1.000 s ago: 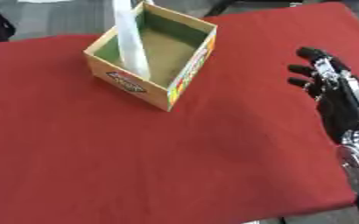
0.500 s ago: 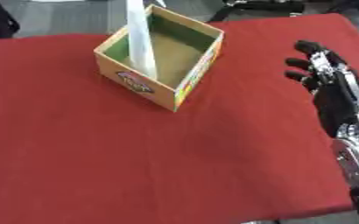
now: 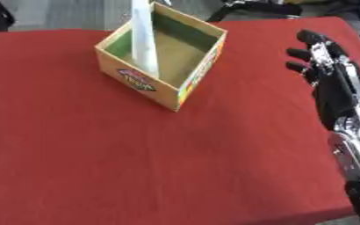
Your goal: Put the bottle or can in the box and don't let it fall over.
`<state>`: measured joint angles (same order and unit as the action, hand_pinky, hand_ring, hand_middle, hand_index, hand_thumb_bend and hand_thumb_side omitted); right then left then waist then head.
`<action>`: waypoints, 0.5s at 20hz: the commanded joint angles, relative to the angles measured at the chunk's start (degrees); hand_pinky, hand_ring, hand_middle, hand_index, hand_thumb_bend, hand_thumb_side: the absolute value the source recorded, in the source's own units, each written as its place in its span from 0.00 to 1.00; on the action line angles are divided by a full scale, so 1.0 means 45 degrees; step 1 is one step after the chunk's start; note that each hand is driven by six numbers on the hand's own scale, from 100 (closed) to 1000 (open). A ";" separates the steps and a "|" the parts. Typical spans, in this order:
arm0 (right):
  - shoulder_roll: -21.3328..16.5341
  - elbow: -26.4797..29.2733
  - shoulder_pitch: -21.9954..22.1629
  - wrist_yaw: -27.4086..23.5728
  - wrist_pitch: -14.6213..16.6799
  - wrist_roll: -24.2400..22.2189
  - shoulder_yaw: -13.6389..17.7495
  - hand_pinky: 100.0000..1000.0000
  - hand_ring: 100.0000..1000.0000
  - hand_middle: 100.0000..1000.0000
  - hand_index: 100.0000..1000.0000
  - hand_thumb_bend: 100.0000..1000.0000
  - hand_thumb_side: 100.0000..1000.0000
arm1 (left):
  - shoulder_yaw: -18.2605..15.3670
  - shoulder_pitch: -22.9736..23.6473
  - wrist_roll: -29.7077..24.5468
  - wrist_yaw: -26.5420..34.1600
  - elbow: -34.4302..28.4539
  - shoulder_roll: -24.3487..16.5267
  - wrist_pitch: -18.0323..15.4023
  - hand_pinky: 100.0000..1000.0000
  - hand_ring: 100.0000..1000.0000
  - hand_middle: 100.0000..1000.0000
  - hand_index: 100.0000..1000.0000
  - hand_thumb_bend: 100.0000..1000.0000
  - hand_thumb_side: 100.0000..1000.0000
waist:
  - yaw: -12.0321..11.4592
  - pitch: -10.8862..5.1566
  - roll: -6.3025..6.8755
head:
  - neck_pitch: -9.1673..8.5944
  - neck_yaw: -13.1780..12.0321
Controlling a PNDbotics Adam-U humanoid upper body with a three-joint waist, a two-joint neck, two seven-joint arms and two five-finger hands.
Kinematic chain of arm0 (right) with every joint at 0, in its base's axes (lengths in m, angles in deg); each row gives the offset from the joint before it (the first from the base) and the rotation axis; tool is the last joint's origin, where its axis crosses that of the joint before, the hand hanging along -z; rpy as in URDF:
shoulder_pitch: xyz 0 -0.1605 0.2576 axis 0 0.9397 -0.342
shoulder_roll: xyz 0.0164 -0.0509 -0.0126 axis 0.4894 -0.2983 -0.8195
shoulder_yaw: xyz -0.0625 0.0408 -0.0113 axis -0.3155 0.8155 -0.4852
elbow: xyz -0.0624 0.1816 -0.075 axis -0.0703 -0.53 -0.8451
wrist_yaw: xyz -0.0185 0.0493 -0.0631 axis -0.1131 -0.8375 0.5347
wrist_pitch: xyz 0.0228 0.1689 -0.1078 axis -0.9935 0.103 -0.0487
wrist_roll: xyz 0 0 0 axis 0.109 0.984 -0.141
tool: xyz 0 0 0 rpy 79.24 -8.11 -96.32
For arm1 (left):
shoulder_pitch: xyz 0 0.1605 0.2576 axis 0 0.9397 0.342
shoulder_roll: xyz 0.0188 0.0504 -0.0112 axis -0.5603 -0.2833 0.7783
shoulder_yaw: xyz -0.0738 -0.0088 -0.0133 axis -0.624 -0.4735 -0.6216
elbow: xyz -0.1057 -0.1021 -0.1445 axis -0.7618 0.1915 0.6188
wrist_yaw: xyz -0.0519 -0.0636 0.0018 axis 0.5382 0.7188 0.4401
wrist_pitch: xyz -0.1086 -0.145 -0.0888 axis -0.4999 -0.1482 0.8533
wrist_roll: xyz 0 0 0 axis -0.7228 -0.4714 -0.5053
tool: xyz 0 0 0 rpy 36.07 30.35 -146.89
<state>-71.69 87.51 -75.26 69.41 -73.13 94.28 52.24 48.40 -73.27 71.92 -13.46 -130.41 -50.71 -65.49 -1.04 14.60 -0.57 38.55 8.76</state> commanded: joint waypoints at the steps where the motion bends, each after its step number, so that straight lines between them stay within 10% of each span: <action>1: -0.0103 0.0266 -0.0128 0.0082 0.0010 0.0100 0.0174 0.79 0.81 0.88 0.81 0.00 0.59 | -0.0241 0.0219 0.0222 0.0339 -0.0234 0.0106 -0.0192 0.75 0.62 0.68 0.73 0.00 0.71 | 0.0001 -0.0106 0.0009 | -0.0181 0.0026; 10: -0.0085 0.0282 -0.0151 0.0119 0.0060 0.0196 0.0227 0.79 0.81 0.88 0.81 0.00 0.59 | -0.0504 0.0831 0.0143 0.1574 -0.0225 0.1582 -0.0467 0.73 0.59 0.65 0.73 0.01 0.76 | 0.0037 -0.0047 -0.0004 | -0.0182 -0.0075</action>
<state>-71.58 87.51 -75.30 69.51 -72.92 94.95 52.58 46.86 -69.32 72.58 -6.99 -130.51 -43.37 -67.19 -0.86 15.12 -0.64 38.40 8.62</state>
